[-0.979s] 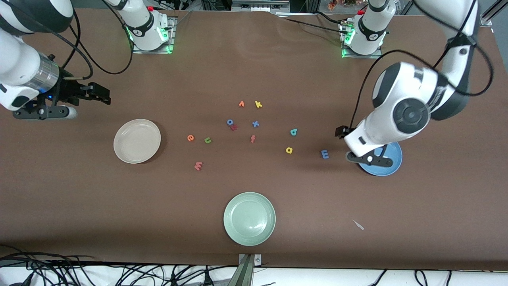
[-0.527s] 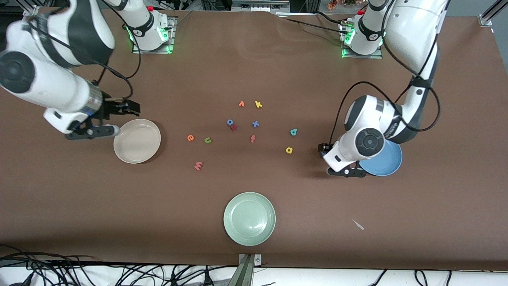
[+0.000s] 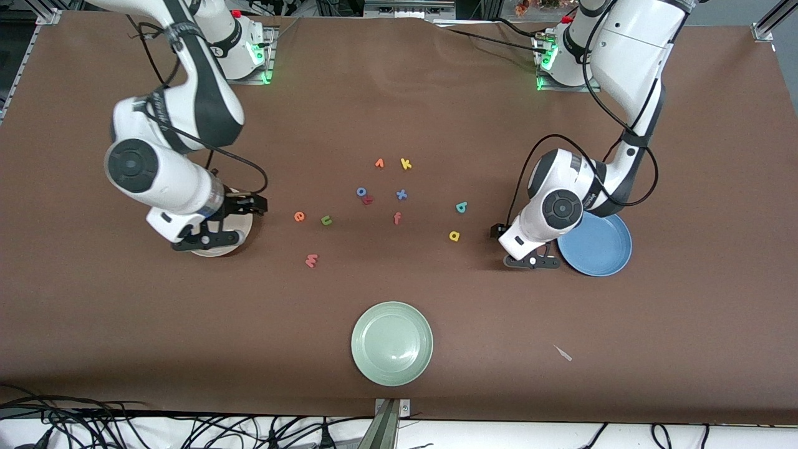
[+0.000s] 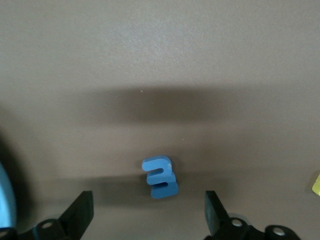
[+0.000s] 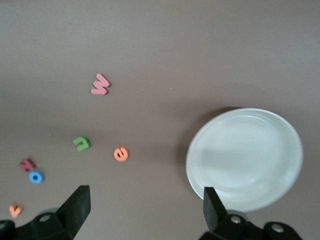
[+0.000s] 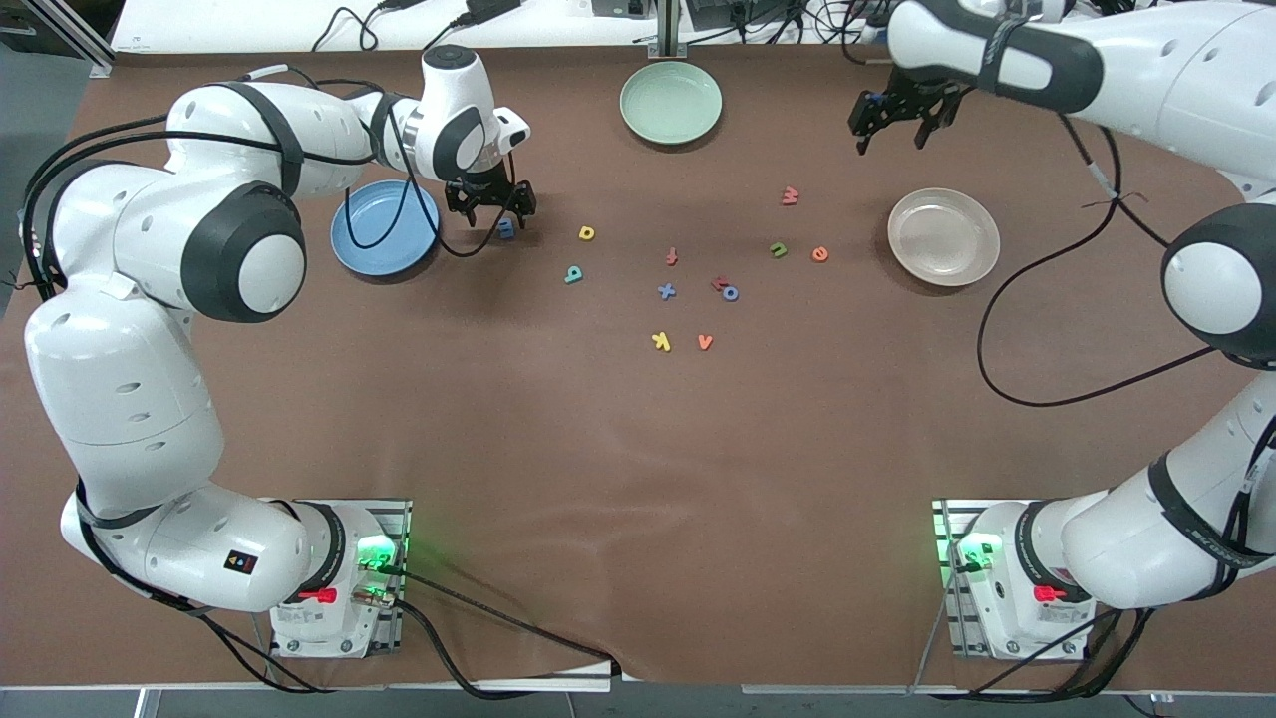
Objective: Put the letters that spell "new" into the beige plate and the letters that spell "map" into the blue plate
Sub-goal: 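Grasp the blue m with the left gripper while the right gripper reaches the orange e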
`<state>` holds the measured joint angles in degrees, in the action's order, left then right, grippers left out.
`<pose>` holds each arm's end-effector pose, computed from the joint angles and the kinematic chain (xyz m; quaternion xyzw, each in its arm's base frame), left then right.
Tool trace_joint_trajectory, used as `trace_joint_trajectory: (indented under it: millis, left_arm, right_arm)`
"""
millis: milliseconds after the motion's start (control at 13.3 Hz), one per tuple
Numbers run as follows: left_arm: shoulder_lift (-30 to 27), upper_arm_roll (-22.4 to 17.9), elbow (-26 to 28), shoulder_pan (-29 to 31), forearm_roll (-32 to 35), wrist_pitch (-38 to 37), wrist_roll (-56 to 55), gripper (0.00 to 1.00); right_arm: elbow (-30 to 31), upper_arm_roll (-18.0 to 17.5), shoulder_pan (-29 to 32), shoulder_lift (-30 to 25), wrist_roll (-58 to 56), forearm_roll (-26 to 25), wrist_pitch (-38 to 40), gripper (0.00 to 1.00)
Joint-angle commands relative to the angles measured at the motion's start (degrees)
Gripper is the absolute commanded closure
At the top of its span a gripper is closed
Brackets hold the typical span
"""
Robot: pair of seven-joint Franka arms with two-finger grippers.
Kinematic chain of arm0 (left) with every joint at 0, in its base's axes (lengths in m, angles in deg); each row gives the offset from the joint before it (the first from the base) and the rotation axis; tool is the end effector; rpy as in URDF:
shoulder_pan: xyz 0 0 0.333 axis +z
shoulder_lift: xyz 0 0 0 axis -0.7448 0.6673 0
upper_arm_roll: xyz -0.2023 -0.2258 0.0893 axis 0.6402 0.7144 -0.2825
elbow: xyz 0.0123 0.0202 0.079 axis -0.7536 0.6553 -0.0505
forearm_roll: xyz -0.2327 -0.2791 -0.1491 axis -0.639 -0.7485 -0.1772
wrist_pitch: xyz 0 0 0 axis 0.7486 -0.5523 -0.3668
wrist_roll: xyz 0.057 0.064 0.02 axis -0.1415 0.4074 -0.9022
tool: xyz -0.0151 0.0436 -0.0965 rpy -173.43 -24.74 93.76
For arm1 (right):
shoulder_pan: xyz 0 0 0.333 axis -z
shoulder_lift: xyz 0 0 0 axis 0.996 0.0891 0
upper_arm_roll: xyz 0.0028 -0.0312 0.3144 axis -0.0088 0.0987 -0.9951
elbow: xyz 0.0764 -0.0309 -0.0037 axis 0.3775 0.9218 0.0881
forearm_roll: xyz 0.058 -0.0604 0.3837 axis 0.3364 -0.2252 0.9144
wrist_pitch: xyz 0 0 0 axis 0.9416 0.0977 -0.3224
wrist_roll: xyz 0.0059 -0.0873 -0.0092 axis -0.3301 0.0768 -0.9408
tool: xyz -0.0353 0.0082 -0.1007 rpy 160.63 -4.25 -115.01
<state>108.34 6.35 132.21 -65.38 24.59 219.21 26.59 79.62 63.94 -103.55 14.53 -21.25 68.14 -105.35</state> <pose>0.5896 -0.2197 0.1853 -0.9973 0.0192 0.0712 0.0053 0.6038 0.1942 0.3603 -0.9964 -0.0598 0.0600 0.0042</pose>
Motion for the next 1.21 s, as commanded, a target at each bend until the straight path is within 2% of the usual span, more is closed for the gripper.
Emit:
trace_joint_trajectory:
  millis: [0, 151, 301, 377, 452, 603, 753, 979, 1130]
  left_arm:
    - [0.6, -0.3, 0.0, -0.9, 0.8, 1.8, -1.2, 0.1]
    - [1.7, -0.3, 0.3, -0.9, 0.8, 3.5, -1.3, 0.13]
    - [2.1, -0.3, 0.1, -1.0, 1.0, 3.6, -1.3, 0.32]
    - [2.0, -0.3, 0.1, -1.0, 1.0, 3.6, -1.3, 0.45]
    - [1.8, -0.3, 0.1, -1.0, 1.0, 3.5, -1.2, 0.62]
    - [1.2, -0.3, 0.0, -0.6, 1.0, 2.8, -0.9, 0.83]
    - [-0.2, -0.6, -0.4, -0.2, 1.1, 1.1, -0.6, 0.88]
    - [-2.5, -1.0, -3.5, 1.2, 1.2, -6.0, 2.2, 0.88]
    - [-3.1, -1.0, -6.8, 4.0, 1.2, -11.9, 8.2, 0.87]
  right_arm:
    - [6.8, 0.2, -0.6, -1.4, 0.9, 0.7, -7.5, 0.0]
    - [10.6, -0.5, -1.4, -1.1, 1.7, 0.7, -13.8, 0.0]
    - [14.8, -0.5, -3.4, -0.1, 4.7, 0.7, -21.2, 0.0]
    - [15.9, -0.5, -4.3, 0.9, 6.0, 0.7, -23.3, 0.0]
    - [16.0, -0.6, -5.3, 2.0, 7.2, 0.7, -24.2, 0.0]
    - [16.2, -0.6, -6.4, 3.8, 9.2, 0.7, -24.2, 0.0]
    - [16.1, -0.6, -6.5, 4.9, 9.2, 0.7, -24.4, 0.0]
    - [16.2, -0.6, -6.5, 7.2, 9.2, 0.6, -27.3, 0.0]
    - [16.2, -0.6, -6.5, 7.5, 9.4, 0.7, -27.2, 0.0]
